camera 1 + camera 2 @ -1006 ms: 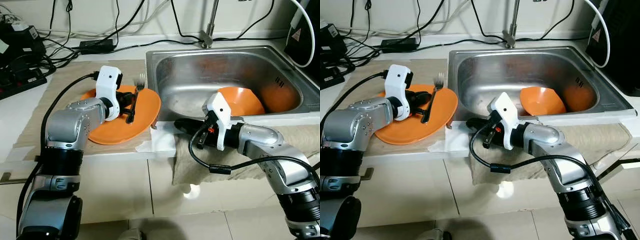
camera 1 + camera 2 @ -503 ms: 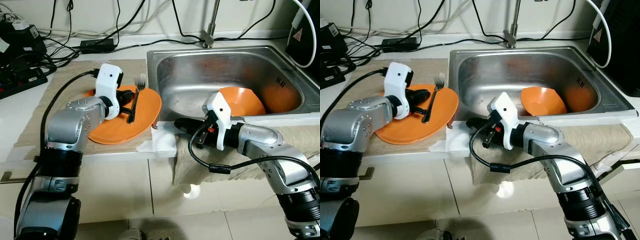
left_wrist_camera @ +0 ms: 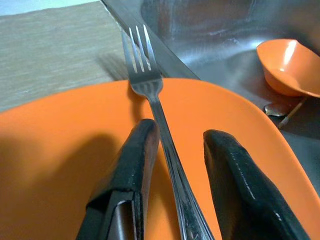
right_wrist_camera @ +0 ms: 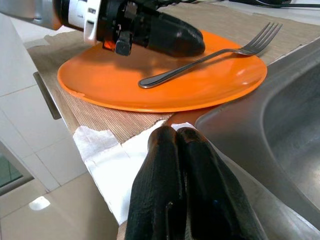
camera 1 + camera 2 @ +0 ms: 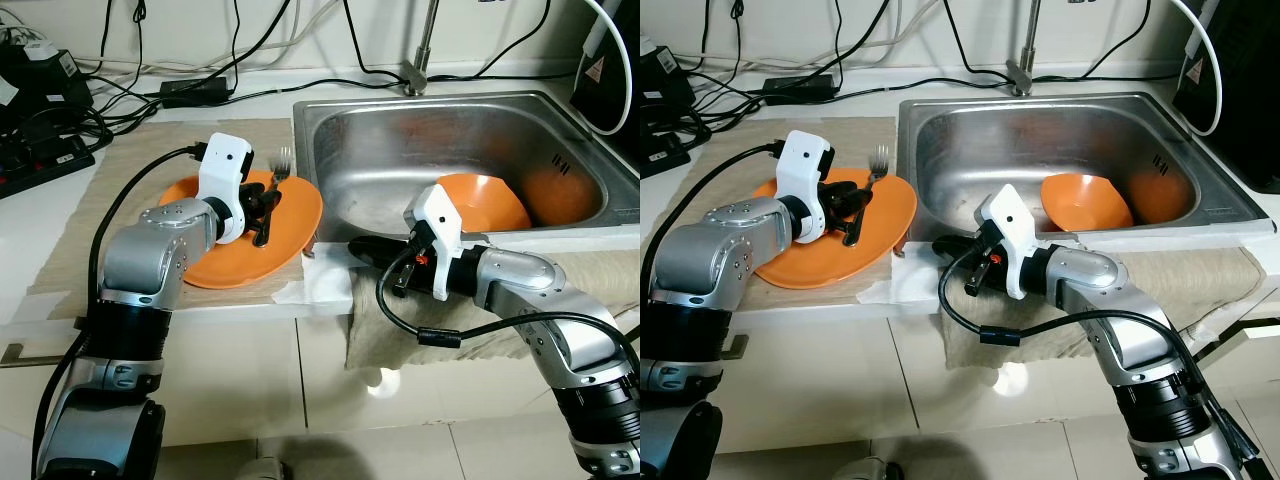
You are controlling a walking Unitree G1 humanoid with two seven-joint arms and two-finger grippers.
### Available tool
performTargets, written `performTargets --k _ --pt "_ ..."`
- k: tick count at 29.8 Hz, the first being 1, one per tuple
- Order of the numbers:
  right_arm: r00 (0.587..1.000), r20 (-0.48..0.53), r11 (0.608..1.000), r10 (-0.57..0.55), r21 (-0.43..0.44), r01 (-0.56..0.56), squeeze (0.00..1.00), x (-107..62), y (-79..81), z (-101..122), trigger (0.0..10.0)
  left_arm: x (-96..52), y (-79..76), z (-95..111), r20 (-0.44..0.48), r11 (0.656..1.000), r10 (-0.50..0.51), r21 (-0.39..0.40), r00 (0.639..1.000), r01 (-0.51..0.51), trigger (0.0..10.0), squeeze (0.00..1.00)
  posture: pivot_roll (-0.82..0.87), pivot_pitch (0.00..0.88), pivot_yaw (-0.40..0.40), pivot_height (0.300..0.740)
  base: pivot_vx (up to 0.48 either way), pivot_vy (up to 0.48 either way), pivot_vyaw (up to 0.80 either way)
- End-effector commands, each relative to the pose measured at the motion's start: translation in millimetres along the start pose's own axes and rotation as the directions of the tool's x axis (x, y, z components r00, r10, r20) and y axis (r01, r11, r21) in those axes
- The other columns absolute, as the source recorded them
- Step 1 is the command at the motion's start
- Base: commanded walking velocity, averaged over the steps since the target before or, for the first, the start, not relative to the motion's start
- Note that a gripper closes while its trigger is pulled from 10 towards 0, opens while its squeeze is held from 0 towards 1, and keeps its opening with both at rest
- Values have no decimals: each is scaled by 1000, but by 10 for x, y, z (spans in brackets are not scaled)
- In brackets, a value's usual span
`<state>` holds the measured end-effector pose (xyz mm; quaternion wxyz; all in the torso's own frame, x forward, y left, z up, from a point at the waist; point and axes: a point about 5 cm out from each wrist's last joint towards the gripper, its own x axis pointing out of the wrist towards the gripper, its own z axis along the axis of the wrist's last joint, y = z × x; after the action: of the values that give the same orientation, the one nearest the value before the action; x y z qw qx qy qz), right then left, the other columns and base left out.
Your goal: Kitchen organization
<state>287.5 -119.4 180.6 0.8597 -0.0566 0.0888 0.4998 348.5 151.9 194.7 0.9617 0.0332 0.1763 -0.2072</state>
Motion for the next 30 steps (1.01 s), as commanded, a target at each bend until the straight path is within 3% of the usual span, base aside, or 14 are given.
performTargets --k 1,13,14,30 --pt "1000 4 1000 -4 -18 4 0 11 -16 52 10000 -20 10 -35 -16 1000 15 14 1000 -15 10000 1000 77 15 44 740 0 0 0" --pt "1000 3 1000 -2 -20 2 0 7 -19 58 10000 -6 18 -124 -73 999 25 24 997 -23 10000 1000 76 17 41 740 0 0 0" --pt "1000 3 1000 -2 -20 2 0 8 -17 57 10000 -1 23 -146 -87 999 27 24 996 -25 10000 0 76 18 42 740 0 0 0" --pt "1000 3 1000 -5 -19 5 0 14 -19 57 10000 38 62 -294 -199 998 18 -59 980 -30 10000 0 73 19 45 740 0 0 0"
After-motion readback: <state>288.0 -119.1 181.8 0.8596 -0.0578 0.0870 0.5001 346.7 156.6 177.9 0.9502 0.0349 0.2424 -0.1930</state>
